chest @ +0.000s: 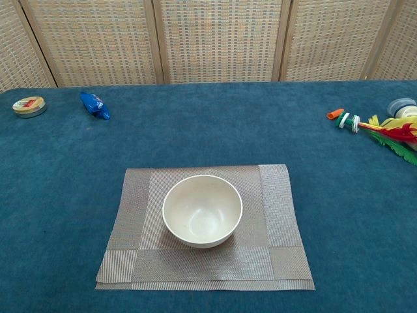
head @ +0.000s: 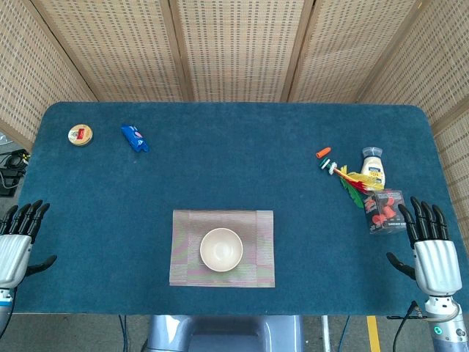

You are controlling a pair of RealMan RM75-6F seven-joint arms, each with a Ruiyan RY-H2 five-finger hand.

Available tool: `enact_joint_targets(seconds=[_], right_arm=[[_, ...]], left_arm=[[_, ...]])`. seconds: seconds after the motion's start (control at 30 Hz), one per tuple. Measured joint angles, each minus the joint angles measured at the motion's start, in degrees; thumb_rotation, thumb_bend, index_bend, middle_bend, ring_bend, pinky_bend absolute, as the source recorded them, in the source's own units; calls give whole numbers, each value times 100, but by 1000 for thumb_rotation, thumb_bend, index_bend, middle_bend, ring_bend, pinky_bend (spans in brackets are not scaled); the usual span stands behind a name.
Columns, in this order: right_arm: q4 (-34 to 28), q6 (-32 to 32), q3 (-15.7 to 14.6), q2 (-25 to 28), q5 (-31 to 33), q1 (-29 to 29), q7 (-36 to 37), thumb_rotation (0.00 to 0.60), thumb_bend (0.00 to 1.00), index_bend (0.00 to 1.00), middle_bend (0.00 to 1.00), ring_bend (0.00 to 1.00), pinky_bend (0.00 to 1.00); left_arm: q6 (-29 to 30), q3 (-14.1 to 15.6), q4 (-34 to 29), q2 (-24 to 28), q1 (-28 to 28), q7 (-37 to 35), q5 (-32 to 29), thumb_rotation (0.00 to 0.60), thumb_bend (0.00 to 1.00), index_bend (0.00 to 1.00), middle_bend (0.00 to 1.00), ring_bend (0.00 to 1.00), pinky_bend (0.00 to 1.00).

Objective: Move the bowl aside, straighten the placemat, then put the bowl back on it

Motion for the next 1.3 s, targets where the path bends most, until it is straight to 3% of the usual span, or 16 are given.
enact_joint_targets(seconds=[1.0, 1.3], right_arm=[[-66, -163, -42, 40, 66, 27, 19, 600, 156, 134, 0, 0, 72], [-117, -133, -19, 89, 78, 15, 141, 600, 156, 150, 0, 0, 73]], left_arm=[[-26, 41, 181, -166, -228, 32, 457, 600, 122, 4, 0, 0, 0], [-288, -134, -24, -239, -951, 316, 1272, 600, 128, 249, 0, 0, 0]])
